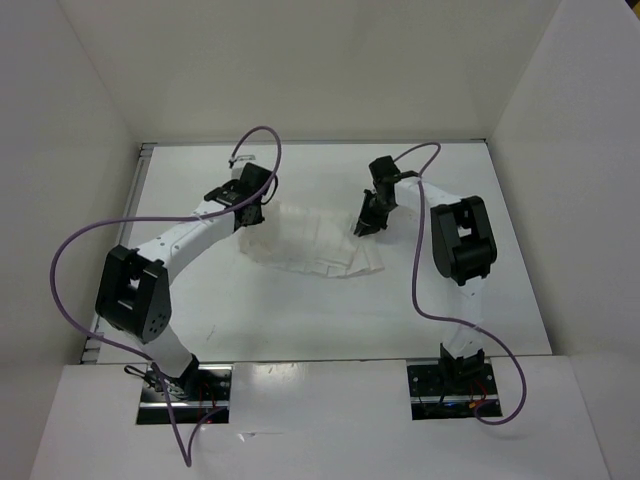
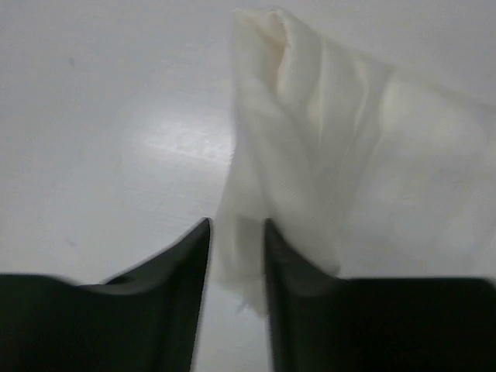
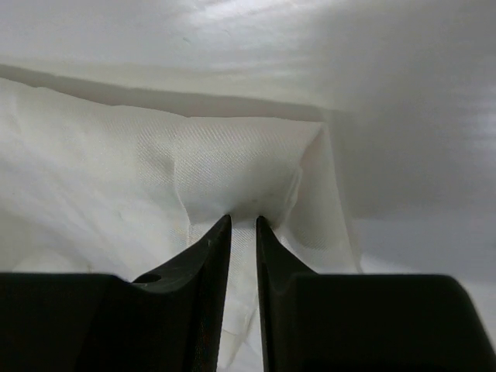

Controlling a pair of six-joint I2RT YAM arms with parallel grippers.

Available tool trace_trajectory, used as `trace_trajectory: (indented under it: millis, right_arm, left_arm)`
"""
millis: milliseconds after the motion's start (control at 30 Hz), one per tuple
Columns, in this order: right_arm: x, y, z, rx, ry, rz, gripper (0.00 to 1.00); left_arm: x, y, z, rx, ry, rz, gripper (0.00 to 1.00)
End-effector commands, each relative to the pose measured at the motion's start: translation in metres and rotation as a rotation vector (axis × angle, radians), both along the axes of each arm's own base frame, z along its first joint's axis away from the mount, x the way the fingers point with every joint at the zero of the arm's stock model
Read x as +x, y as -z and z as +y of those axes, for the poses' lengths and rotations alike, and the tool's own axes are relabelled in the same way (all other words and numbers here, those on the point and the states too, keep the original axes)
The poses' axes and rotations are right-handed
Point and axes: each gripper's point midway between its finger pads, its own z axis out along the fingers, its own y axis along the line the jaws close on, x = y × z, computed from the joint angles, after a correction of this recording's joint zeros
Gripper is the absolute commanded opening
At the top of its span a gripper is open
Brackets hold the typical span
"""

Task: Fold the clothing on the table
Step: Fold the skirt

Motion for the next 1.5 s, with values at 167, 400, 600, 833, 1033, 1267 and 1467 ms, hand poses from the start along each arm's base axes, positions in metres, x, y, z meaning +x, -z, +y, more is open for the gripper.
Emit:
trace_trajectory:
  millis: [167, 400, 600, 833, 1033, 1267, 1467]
  right_arm:
    - [-0.014, -0.091, 0.016, -0.011, -0.05, -0.14, 0.25]
    - [-0.025, -0.092, 0.085, 0.112, -0.207, -0.128, 0.27]
    - [-0.034, -0.054, 0.101, 0.093, -0.233, -0.037, 0.26]
    - [-0.057, -0.014, 0.062, -0.056, -0.178, 0.037, 0.26]
    - [-0.045, 0.018, 0.016, -0.168, -0.109, 0.08, 0.26]
    - [-0.019, 0.006, -0.008, -0.219, -0.077, 0.016, 0.26]
    - [-0.011, -0.035, 0.0, -0.165, -0.087, -0.068, 0.26]
  left_arm:
    - [-0.026, 0.026, 0.052, 0.035, -0.192, 0.08, 0.71]
    - [-0.023, 0.016, 0.052, 0.021, -0.177, 0.032, 0.8]
    - [0.003, 0.002, 0.046, -0.028, -0.102, -0.036, 0.92]
    - [0.034, -0.012, 0.025, -0.176, 0.085, -0.055, 0.96]
    - [0.033, -0.008, -0.008, -0.338, 0.348, -0.043, 1.0]
    - [0.047, 0.021, -0.002, -0.488, 0.442, 0.006, 1.0]
    - [0.057, 0.053, 0.027, -0.648, 0.432, 0.088, 1.0]
